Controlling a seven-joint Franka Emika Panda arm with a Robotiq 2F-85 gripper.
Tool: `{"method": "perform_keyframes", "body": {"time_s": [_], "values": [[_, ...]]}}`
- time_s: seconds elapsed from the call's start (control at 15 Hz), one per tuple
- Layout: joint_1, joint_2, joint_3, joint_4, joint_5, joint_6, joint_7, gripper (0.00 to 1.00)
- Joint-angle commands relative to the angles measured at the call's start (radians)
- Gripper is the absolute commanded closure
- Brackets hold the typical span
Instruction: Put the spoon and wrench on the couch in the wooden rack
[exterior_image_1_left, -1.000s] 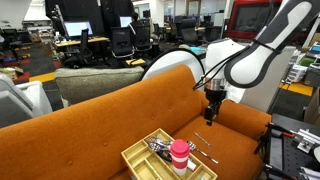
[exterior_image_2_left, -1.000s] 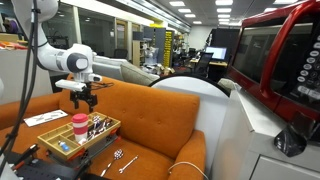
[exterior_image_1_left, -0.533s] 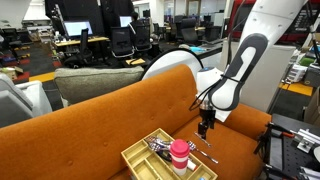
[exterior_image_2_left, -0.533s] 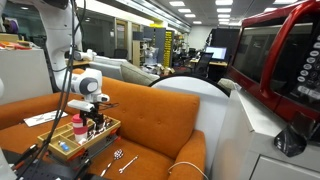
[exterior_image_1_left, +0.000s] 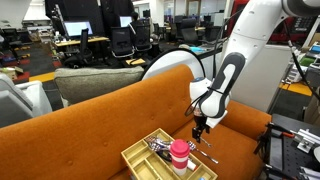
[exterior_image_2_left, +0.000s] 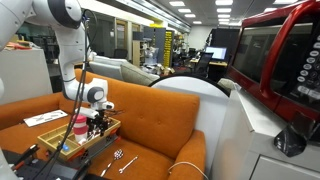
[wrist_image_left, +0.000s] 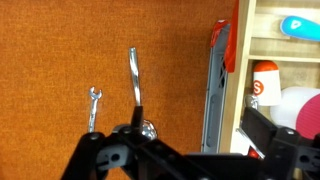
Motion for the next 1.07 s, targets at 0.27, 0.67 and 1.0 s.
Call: {"method": "perform_keyframes", "body": {"time_s": [0.27,0.67,1.0], "values": [[0.002,0.085,-0.015,0.067,0.001,0.024,-0.007,0.00],[-0.020,0.382,-0.031,0.318,-0.016,0.004,-0.056,0.00],[0.001,0.583,-0.083,0.546,-0.028,-0.056,-0.037,0.00]]}}
